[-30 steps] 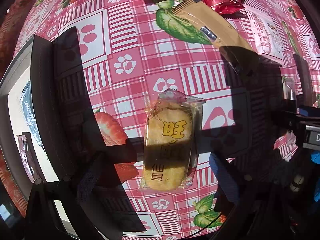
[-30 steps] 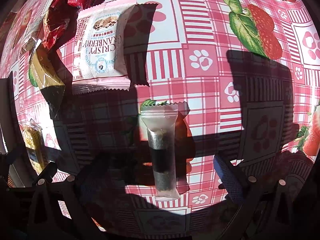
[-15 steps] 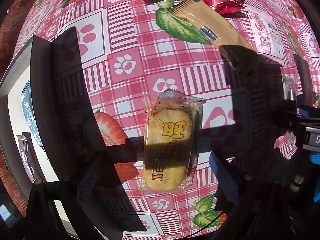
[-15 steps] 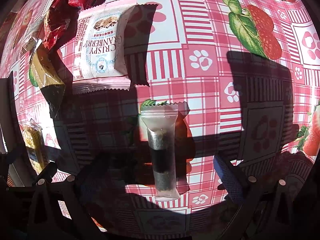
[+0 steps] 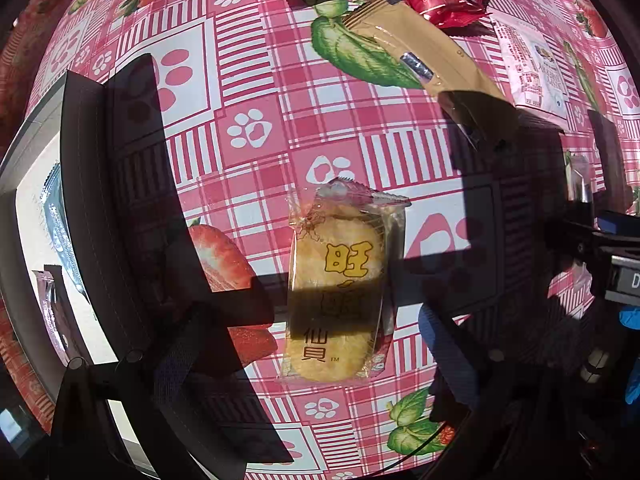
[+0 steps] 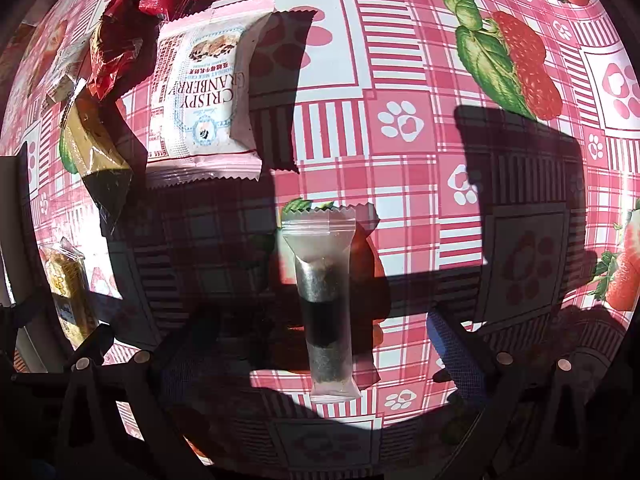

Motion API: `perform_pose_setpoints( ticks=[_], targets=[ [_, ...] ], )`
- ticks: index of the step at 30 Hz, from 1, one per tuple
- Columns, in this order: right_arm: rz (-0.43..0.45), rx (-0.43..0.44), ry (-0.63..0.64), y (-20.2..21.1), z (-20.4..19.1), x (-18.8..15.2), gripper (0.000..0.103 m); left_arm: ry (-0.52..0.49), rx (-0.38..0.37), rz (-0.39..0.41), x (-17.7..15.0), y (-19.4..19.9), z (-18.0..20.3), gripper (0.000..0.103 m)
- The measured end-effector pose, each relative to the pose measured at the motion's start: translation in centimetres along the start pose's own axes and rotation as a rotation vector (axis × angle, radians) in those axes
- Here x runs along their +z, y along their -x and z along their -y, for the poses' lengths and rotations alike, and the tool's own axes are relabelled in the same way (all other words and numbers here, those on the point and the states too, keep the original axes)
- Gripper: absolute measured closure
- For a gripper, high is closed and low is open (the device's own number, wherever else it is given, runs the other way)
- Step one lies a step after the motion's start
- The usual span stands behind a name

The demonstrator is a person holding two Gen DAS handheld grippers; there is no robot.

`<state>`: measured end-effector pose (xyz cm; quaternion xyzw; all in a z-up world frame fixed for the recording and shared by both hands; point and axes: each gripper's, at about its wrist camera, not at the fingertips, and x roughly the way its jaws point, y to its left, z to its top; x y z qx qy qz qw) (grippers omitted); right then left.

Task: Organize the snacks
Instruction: 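Lift rice-cracker packet with left tool while right tool lifts clear bar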

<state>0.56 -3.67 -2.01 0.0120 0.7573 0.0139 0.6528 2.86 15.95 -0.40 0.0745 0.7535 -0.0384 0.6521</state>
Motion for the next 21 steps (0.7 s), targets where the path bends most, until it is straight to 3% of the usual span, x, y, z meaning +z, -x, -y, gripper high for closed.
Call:
perform_pose_setpoints(
  ticks=[16, 18, 20, 21],
  targets=[
    [-0.043, -0.005, 0.003, 0.1, -0.3, 0.9, 0.001, -0.037, 0.005, -0.033, 0.3, 0.2, 0.4, 0.003],
    [-0.033, -0.008, 0.02, 0.5, -0.5, 1.0, 0.008, -0.073, 0.01, -0.025, 0.2, 0.7, 0.9, 0.011],
    [-0.017, -0.013, 0.047, 1.1, -0.9, 0.9, 0.021, -0.105, 0.012, -0.013, 0.1, 1.3, 1.5, 0.026],
    [-0.009, -0.015, 0.061, 1.5, -1.1, 0.9, 0.033, -0.117, 0.013, -0.006, 0.1, 1.6, 1.8, 0.032]
  ],
)
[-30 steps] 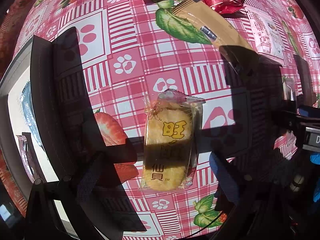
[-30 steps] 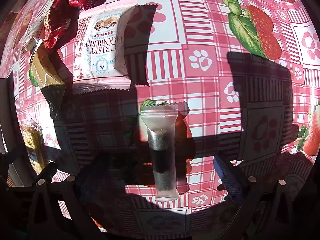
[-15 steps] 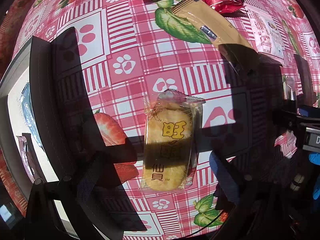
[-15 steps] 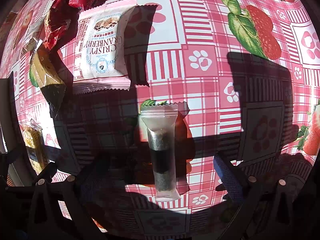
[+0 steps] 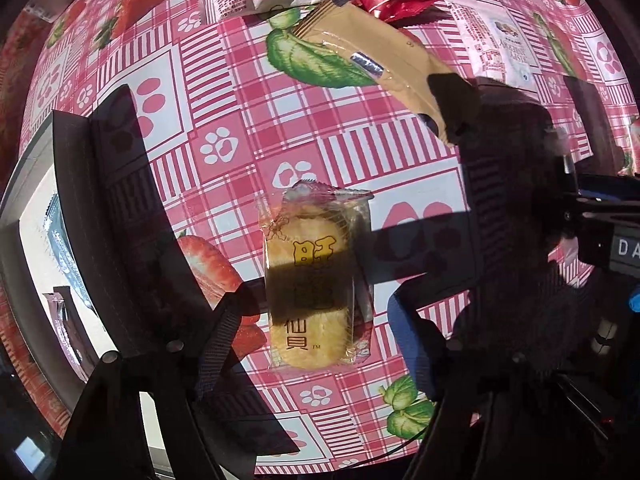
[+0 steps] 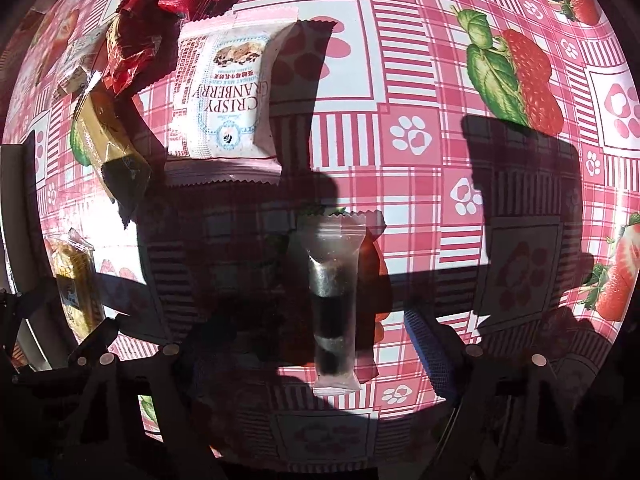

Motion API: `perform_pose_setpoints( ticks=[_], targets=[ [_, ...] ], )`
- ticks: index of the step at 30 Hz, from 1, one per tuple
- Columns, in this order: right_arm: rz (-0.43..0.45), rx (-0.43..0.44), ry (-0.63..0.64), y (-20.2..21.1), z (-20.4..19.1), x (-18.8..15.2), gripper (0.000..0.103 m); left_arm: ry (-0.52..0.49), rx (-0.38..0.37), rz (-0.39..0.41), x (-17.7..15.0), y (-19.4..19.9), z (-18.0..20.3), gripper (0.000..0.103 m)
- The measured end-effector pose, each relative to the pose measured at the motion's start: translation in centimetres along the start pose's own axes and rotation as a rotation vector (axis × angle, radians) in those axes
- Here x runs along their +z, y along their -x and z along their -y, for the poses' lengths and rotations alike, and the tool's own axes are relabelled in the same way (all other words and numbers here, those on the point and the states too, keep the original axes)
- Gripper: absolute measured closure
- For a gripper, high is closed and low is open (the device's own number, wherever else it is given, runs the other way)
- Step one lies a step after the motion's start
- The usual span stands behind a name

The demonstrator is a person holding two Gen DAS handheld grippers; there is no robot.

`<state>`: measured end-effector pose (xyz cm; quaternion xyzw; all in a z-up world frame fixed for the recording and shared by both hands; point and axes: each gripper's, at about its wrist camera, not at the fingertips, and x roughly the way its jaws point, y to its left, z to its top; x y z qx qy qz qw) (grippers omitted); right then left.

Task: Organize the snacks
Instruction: 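Lift rice-cracker packet with left tool while right tool lifts clear bar, then carry rice-cracker packet with left tool while right tool carries clear bar over box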

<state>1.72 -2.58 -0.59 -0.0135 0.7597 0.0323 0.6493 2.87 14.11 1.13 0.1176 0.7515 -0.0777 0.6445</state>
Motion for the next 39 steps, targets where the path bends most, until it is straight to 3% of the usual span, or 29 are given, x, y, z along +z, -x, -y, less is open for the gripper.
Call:
perform_pose_setpoints(
  ticks=[2, 3, 4, 8, 13, 22, 30, 34, 39],
  targets=[
    [0.014, -0.007, 0.028, 0.7, -0.4, 0.2, 0.057, -0.011, 0.0, 0.012, 0.0, 0.5, 0.2, 0.059],
    [0.02, -0.011, 0.043, 1.0, -0.6, 0.3, 0.077, -0.007, -0.008, 0.015, 0.0, 0.7, 0.1, 0.064],
    [0.021, -0.013, 0.056, 1.1, -0.8, 0.5, 0.085, 0.008, -0.028, 0.015, 0.1, 0.8, -0.2, 0.064],
    [0.024, 0.041, 0.057, 1.8, -1.0, 1.0, 0.085, 0.091, -0.143, 0.046, -0.1, 1.8, -2.4, 0.064],
    [0.041, 0.171, 0.041, 3.3, -1.2, 1.4, 0.085, 0.123, -0.172, 0.097, -0.7, 3.9, -4.4, 0.064],
    [0.066, 0.254, 0.161, 7.1, -5.2, 4.3, 0.085, 0.251, -0.178, 0.179, -3.0, 8.0, -8.1, 0.064],
    [0.099, 0.32, 0.44, 10.3, -13.9, 5.5, 0.085, 0.488, -0.128, 0.28, -10.7, 10.5, -14.6, 0.064],
    [0.147, 0.356, 0.473, 12.4, -18.1, 5.3, 0.085, 0.48, -0.108, 0.283, -12.0, 10.1, -19.5, 0.064],
    [0.16, 0.385, 0.452, 13.0, -23.5, 2.0, 0.085, 0.399, -0.095, 0.263, -12.9, 8.5, -24.8, 0.064]
  ],
)
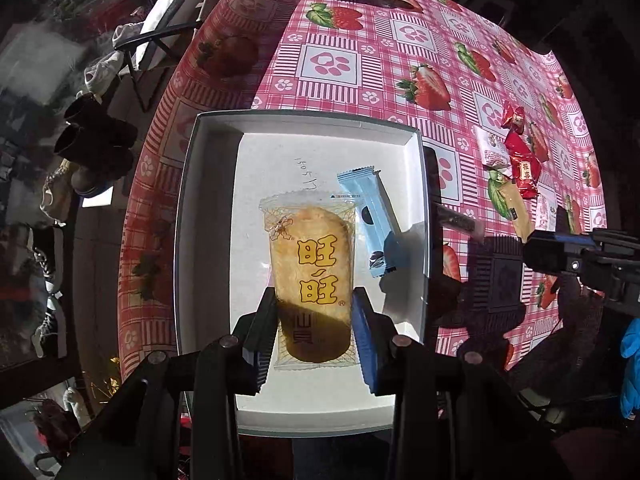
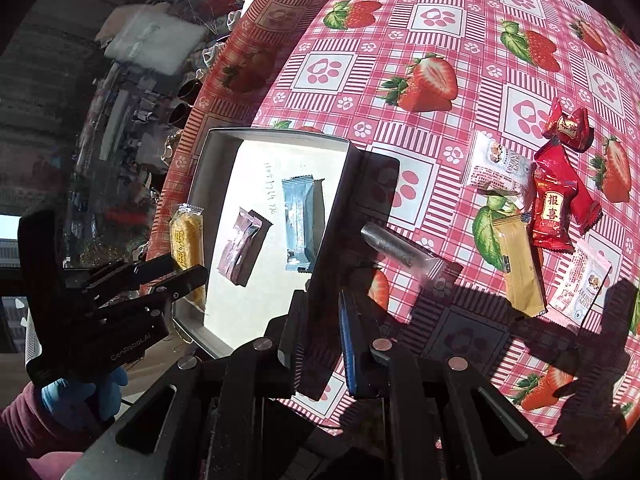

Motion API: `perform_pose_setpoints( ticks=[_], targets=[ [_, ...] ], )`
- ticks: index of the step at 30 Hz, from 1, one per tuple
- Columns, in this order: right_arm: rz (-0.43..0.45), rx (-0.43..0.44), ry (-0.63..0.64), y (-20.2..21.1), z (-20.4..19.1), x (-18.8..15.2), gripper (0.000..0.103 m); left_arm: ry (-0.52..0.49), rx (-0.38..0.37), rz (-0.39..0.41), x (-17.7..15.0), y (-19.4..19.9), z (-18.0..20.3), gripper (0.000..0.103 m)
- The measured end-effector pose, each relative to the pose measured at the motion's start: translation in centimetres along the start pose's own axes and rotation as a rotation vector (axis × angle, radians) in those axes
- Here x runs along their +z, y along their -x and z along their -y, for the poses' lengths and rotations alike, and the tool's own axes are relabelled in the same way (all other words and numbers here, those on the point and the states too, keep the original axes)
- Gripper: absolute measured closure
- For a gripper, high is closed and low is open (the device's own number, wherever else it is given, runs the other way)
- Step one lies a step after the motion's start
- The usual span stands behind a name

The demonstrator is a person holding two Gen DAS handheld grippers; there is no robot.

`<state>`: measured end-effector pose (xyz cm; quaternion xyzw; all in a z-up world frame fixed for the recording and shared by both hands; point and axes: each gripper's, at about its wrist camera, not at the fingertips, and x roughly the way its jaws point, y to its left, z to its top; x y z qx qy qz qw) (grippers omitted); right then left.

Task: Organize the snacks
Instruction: 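Carry rice-cracker packet with left tool while right tool carries clear bar over box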

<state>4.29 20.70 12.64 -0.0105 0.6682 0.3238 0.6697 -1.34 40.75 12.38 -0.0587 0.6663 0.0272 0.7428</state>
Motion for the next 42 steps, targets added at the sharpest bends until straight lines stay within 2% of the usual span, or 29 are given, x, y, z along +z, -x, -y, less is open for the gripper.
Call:
perform_pose_setpoints(
  ticks=[3, 5, 6, 8, 11, 14, 16, 17, 18, 19, 21, 26, 31, 34, 37, 41, 42],
  targets=[
    [0.006, -0.089, -0.007, -1.9, -2.0, 0.1, 0.083, -0.033, 0.002, -0.055, 0.0, -2.0, -2.0, 0.064],
    [-0.031, -0.197, -0.065, -3.5, -1.0, 0.5, 0.044, -0.051, -0.008, -0.075, -0.2, -2.6, -2.8, 0.064],
    [-0.047, -0.274, -0.072, -4.3, -0.2, 0.8, 0.02, -0.059, -0.02, -0.081, -0.2, -2.8, -3.1, 0.064],
    [-0.051, -0.386, -0.017, -5.3, 0.8, 1.1, 0.021, -0.078, -0.032, -0.09, -0.4, -3.0, -3.3, 0.063],
    [-0.101, -0.494, 0.126, -7.9, 1.5, 1.9, 0.021, -0.123, -0.012, -0.106, -0.8, -3.5, -3.2, 0.063],
    [-0.168, -0.547, 0.278, -11.0, 1.6, 2.6, 0.023, -0.147, 0.007, -0.123, -1.1, -3.9, -2.9, 0.063],
    [-0.213, -0.53, 0.333, -12.6, 1.6, 2.6, 0.037, -0.139, -0.001, -0.132, -1.3, -4.1, -2.9, 0.063],
    [-0.21, -0.532, 0.346, -12.9, 1.6, 2.6, 0.037, -0.131, -0.004, -0.133, -1.4, -4.2, -3.0, 0.063],
    [-0.201, -0.51, 0.338, -12.7, 1.7, 2.6, 0.047, -0.122, -0.01, -0.135, -1.6, -4.3, -3.0, 0.063],
    [-0.216, -0.469, 0.301, -12.7, 2.1, 2.6, 0.064, -0.113, -0.017, -0.138, -1.7, -4.4, -3.1, 0.063],
    [-0.212, -0.458, 0.231, -12.3, 2.8, 2.4, 0.087, -0.098, -0.022, -0.145, -1.9, -4.6, -3.2, 0.063],
    [-0.168, -0.416, 0.073, -9.7, 4.4, 1.1, 0.088, -0.096, -0.026, -0.116, -1.4, -4.6, -3.2, 0.063],
    [-0.101, -0.3, -0.019, -5.7, 3.5, 0.1, 0.088, -0.118, -0.025, -0.089, -1.1, -4.7, -3.2, 0.063],
    [-0.097, -0.231, -0.013, -5.2, 1.0, -0.2, 0.087, -0.137, -0.032, -0.07, -0.9, -5.1, -2.7, 0.063],
    [-0.131, -0.196, 0.001, -6.7, -2.1, 0.4, 0.087, -0.138, -0.05, -0.053, -0.7, -5.1, -2.6, 0.063],
    [-0.182, -0.225, 0.069, -8.6, -6.1, 1.5, 0.087, -0.136, -0.072, -0.042, -0.5, -5.1, -2.9, 0.062],
    [-0.195, -0.241, 0.086, -9.1, -6.5, 1.6, 0.087, -0.14, -0.069, -0.042, -0.5, -5.1, -2.9, 0.056]
  ],
)
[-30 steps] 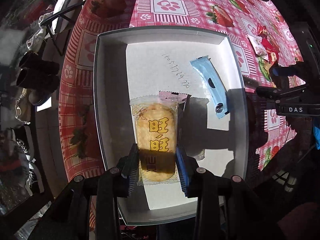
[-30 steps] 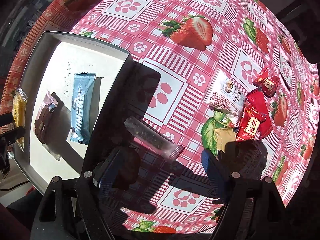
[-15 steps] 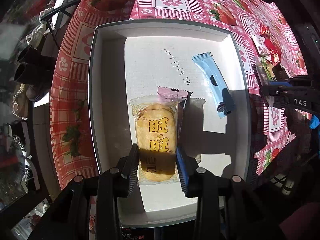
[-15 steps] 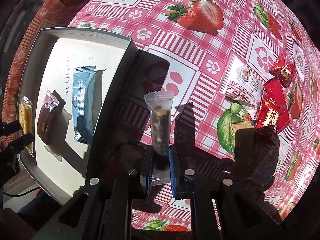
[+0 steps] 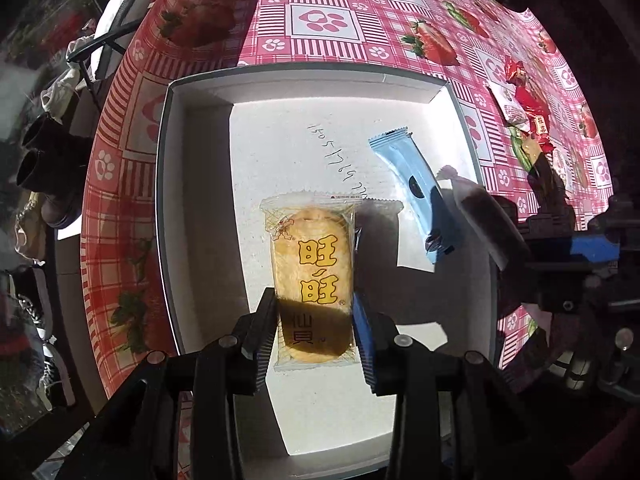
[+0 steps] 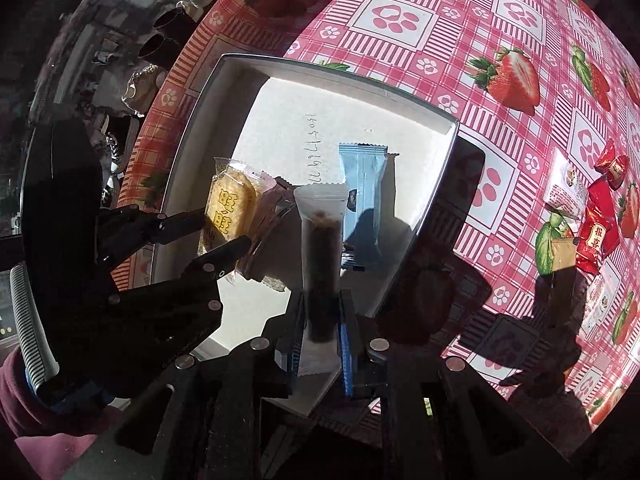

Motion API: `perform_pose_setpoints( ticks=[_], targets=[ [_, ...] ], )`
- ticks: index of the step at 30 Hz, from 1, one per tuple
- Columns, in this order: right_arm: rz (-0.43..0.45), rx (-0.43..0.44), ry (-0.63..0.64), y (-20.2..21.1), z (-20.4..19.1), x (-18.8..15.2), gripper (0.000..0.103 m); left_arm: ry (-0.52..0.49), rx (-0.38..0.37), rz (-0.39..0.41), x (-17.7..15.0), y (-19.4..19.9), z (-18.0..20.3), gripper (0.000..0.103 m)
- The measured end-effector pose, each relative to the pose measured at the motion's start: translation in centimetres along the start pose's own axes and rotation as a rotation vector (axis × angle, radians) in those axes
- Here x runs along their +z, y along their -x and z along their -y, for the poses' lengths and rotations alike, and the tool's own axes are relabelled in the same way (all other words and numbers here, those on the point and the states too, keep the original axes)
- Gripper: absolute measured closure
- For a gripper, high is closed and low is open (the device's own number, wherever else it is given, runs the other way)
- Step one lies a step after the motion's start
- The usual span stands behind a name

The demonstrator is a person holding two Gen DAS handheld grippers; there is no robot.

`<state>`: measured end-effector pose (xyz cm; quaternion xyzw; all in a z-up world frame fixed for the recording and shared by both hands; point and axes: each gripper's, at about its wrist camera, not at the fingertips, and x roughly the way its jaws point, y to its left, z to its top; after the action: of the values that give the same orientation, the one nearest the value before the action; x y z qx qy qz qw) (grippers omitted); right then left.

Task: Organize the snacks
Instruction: 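Carry rice-cracker packet with left tool while right tool carries clear bar over box, then open left gripper to drop rice-cracker packet while right gripper releases clear bar in box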

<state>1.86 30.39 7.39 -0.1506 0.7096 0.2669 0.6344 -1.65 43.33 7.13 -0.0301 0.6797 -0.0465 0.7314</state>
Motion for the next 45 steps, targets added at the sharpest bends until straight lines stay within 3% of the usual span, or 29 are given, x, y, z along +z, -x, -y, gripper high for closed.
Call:
perform_pose_setpoints(
  ticks=[1, 2, 3, 4, 6, 7, 20, 45],
  targets=[
    [-0.011, -0.016, 0.01, -0.2, -0.5, 0.1, 0.087, -0.004, 0.004, 0.0, 0.0, -0.1, 0.1, 0.05],
    [-0.024, -0.033, 0.017, -0.5, -1.0, 0.2, 0.084, -0.007, 0.009, 0.001, 0.1, -0.2, 0.2, 0.036],
    [-0.033, -0.051, 0.019, -0.7, -1.3, 0.2, 0.065, -0.011, 0.013, 0.005, 0.4, 0.1, -0.1, 0.026],
    [-0.04, -0.077, 0.02, -1.0, -1.7, 0.2, 0.038, -0.018, 0.031, 0.009, 0.4, 0.1, -0.1, 0.025],
    [-0.03, -0.163, 0.017, -1.4, -2.3, 0.2, 0.019, -0.028, 0.036, 0.002, 0.5, -0.2, -0.2, 0.025],
    [-0.031, -0.18, 0.007, -1.7, -2.5, 0.2, 0.015, -0.023, 0.02, -0.004, 0.6, -0.4, -0.4, 0.025],
    [-0.075, -0.296, -0.068, -1.1, 0.6, 0.9, 0.015, -0.05, 0.004, -0.031, 1.3, -1.2, 0.1, 0.025],
    [-0.13, -0.379, -0.067, -1.2, -1.0, 0.3, 0.014, -0.057, -0.038, -0.012, 1.3, -0.9, 0.3, 0.025]
  ],
)
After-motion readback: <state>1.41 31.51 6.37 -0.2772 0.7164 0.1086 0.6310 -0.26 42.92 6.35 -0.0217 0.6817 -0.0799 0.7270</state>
